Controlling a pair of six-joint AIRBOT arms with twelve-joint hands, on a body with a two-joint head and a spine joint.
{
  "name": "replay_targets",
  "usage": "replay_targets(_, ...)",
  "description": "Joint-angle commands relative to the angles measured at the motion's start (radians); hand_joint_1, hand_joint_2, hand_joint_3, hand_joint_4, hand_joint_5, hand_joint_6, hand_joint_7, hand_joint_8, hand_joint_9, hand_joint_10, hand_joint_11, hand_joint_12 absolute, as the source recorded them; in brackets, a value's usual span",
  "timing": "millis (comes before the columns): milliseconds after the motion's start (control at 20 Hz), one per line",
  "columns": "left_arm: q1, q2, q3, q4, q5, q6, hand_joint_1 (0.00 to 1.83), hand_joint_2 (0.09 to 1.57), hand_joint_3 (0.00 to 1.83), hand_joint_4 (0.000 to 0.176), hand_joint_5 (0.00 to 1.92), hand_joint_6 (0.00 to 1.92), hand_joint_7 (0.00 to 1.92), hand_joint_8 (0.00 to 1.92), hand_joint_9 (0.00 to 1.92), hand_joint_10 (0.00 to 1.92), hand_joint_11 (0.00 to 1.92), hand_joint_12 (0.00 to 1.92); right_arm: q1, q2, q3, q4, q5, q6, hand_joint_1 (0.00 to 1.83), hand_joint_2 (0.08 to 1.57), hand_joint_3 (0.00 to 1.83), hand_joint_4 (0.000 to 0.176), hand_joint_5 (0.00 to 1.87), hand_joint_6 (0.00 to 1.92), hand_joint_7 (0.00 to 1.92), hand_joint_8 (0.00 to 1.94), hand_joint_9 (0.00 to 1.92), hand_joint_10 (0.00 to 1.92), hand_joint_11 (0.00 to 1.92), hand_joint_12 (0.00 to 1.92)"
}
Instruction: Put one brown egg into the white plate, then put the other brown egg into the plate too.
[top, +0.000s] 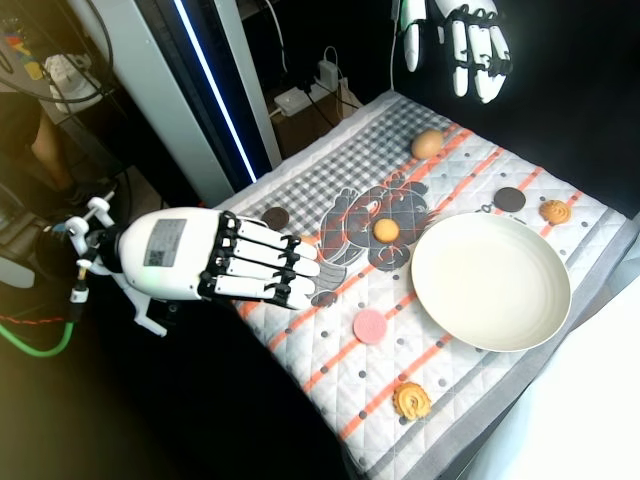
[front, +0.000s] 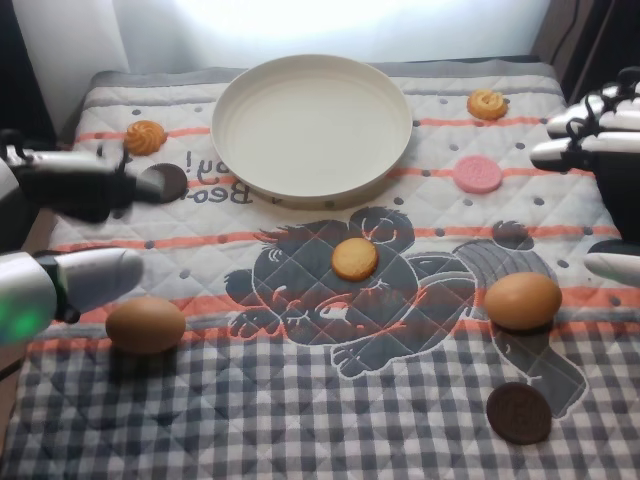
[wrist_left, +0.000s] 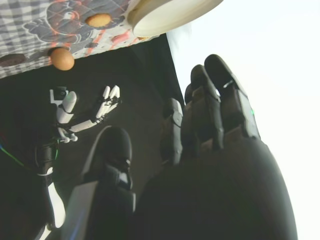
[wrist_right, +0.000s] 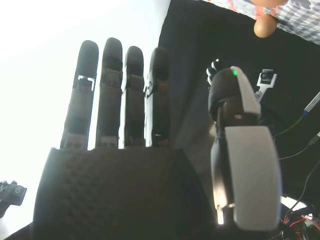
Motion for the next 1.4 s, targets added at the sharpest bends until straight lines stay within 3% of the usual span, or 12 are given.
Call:
replay_targets(0,-0.006,-0.003,0.002,0.004,-0.12,-0.002,0.0,1.24,0.0,0.069,0.44,0.0,0.53,0.0,0.49,0.01,0.1,0.85,0.006,0.001,0.003,0.034,0.119,0.003,0.31,1.16,0.0,0.104,0.38,0.0,0.29,0.0,0.29,0.0,0.32,0.15)
replay_targets(150,-0.009,-0.013,0.016,0.003,-0.092,-0.002,0.1,1.22,0.0,0.127,0.33,0.0,0.38,0.0,0.37,0.0,0.01,0.8,0.004,-0.001,0.003,0.034,0.119,0.003,0.29,1.17,0.0,0.131,0.37,0.0,0.27,0.0,0.25,0.0,0.29,0.12)
replay_targets(200,-0.019,-0.028,0.037,0.0,-0.043,-0.002,0.43,1.11,0.0,0.159,0.3,0.0,0.33,0.0,0.31,0.0,0.0,0.78,0.004,-0.001,0.003,0.034,0.118,0.003,0.29,1.18,0.01,0.119,0.38,0.0,0.27,0.0,0.26,0.01,0.31,0.12)
replay_targets(400,-0.072,-0.073,0.096,-0.001,0.089,0.008,0.72,0.89,0.0,0.176,0.19,0.0,0.23,0.0,0.22,0.0,0.0,0.7,0.004,-0.001,0.003,0.034,0.118,0.003,0.31,1.2,0.01,0.097,0.39,0.01,0.27,0.0,0.27,0.01,0.32,0.12)
replay_targets(550,-0.109,-0.11,0.111,-0.028,0.192,0.143,0.84,0.8,0.0,0.176,0.27,0.01,0.23,0.0,0.23,0.0,0.0,0.67,0.004,-0.001,0.004,0.033,0.118,0.003,0.3,1.22,0.01,0.1,0.4,0.0,0.28,0.0,0.28,0.01,0.33,0.11)
replay_targets(800,-0.121,-0.149,0.153,-0.058,0.288,0.158,0.86,0.85,0.0,0.176,0.32,0.01,0.33,0.01,0.41,0.03,0.0,0.97,0.004,-0.001,0.003,0.032,0.119,0.003,0.29,1.24,0.01,0.103,0.39,0.0,0.29,0.0,0.28,0.0,0.33,0.09)
replay_targets(850,-0.124,-0.158,0.162,-0.061,0.301,0.158,0.93,0.87,0.0,0.161,0.4,0.01,0.46,0.01,0.54,0.05,0.04,1.11,0.004,-0.001,0.003,0.032,0.119,0.003,0.32,1.24,0.01,0.103,0.39,0.0,0.29,0.0,0.28,0.0,0.33,0.09)
replay_targets(900,-0.128,-0.166,0.168,-0.062,0.309,0.158,0.99,0.9,0.0,0.119,0.48,0.01,0.59,0.01,0.66,0.09,0.14,1.21,0.004,-0.002,0.003,0.032,0.119,0.003,0.35,1.24,0.0,0.106,0.4,0.0,0.3,0.0,0.29,0.0,0.34,0.08)
replay_targets(950,-0.132,-0.172,0.172,-0.062,0.314,0.158,1.01,0.91,0.01,0.108,0.49,0.0,0.64,0.02,0.69,0.1,0.17,1.23,0.004,-0.002,0.003,0.031,0.119,0.003,0.36,1.25,0.0,0.106,0.4,0.0,0.3,0.0,0.29,0.0,0.34,0.08)
replay_targets(1150,-0.148,-0.191,0.182,-0.059,0.33,0.158,1.06,0.94,0.0,0.096,0.52,0.01,0.72,0.02,0.73,0.13,0.18,1.32,0.004,-0.002,0.006,0.029,0.119,0.003,0.38,1.26,0.0,0.105,0.4,0.0,0.31,0.0,0.3,0.0,0.34,0.07)
replay_targets(1300,-0.149,-0.202,0.187,-0.059,0.342,0.158,1.13,0.95,0.0,0.089,0.59,0.01,0.8,0.0,0.62,0.47,0.21,1.34,0.004,-0.003,0.006,0.029,0.119,0.003,0.38,1.27,0.01,0.111,0.39,0.0,0.31,0.0,0.3,0.0,0.34,0.06)
replay_targets(1350,-0.149,-0.205,0.188,-0.059,0.344,0.158,1.15,0.97,0.0,0.077,0.64,0.01,0.84,0.0,0.61,0.58,0.23,1.35,0.004,-0.003,0.006,0.029,0.119,0.003,0.38,1.27,0.01,0.108,0.4,0.0,0.31,0.0,0.31,0.0,0.35,0.06)
